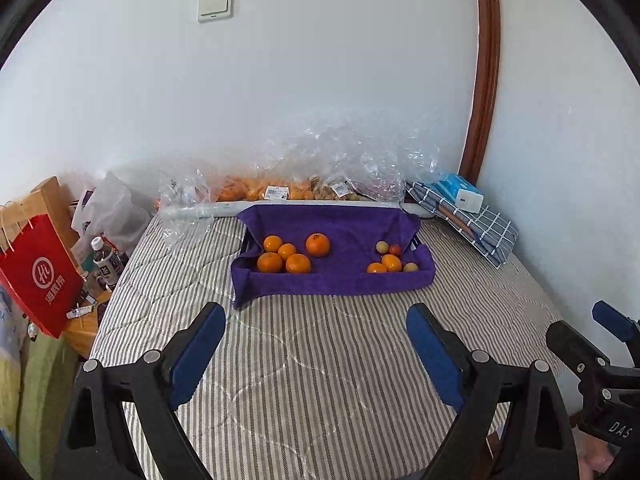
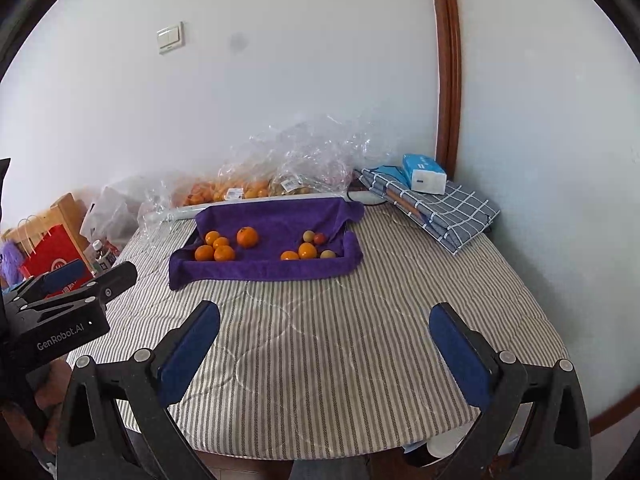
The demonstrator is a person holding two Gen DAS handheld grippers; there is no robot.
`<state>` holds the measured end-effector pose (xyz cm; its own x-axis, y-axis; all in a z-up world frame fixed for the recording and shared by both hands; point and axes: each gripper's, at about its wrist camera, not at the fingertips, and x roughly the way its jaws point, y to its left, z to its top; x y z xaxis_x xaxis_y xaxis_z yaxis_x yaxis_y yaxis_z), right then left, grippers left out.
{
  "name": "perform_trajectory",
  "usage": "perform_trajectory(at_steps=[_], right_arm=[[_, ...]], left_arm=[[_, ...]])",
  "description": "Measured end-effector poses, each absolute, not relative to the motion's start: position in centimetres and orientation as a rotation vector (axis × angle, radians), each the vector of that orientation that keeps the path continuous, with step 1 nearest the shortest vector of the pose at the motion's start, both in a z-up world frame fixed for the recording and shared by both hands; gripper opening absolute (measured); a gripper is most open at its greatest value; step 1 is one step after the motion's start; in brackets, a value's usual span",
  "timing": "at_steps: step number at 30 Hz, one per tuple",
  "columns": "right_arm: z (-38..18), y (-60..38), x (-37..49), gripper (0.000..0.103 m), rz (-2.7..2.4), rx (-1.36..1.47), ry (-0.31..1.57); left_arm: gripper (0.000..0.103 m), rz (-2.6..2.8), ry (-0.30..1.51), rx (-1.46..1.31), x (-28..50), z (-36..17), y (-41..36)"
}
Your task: Organize fruits
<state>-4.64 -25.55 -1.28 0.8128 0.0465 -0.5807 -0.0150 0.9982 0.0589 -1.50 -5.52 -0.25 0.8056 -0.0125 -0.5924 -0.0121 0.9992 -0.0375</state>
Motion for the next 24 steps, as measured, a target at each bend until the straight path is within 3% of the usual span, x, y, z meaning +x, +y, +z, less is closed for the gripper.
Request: perform_trajectory(at_steps=[24], right_arm=[[-0.76,-25.05,-4.93,0.103,0.012,0.035,0.612]], left_arm=[[0.092,-0.003,0.645,-0.051,-1.57,-0.45,-4.88]])
